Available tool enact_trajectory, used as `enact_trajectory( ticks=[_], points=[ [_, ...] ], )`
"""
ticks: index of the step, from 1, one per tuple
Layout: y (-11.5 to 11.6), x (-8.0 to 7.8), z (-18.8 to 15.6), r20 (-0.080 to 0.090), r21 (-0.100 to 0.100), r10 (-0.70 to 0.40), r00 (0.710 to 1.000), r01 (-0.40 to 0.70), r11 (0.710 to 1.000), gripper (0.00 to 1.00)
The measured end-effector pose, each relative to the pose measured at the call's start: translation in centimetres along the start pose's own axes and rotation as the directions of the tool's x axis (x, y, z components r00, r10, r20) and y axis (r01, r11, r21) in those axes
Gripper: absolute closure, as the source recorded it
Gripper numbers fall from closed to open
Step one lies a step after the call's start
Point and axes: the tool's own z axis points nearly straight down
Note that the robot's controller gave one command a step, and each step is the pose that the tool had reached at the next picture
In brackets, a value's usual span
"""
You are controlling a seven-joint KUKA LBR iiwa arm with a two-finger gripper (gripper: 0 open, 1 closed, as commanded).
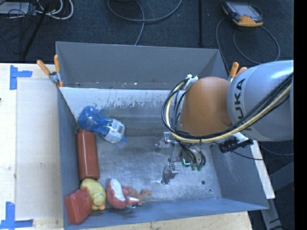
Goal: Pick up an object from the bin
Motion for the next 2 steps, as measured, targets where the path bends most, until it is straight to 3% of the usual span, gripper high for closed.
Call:
enact_trajectory(
  ticks=[1,2],
  points=[
    [0.0,-0.2,-0.4,0.007,0.000,0.002,1.000,-0.002,1.000,0.00],
    [5.8,2.5,4.3,0.010,0.001,-0.073,0.997,0.073,0.997,0.00]
  ],
)
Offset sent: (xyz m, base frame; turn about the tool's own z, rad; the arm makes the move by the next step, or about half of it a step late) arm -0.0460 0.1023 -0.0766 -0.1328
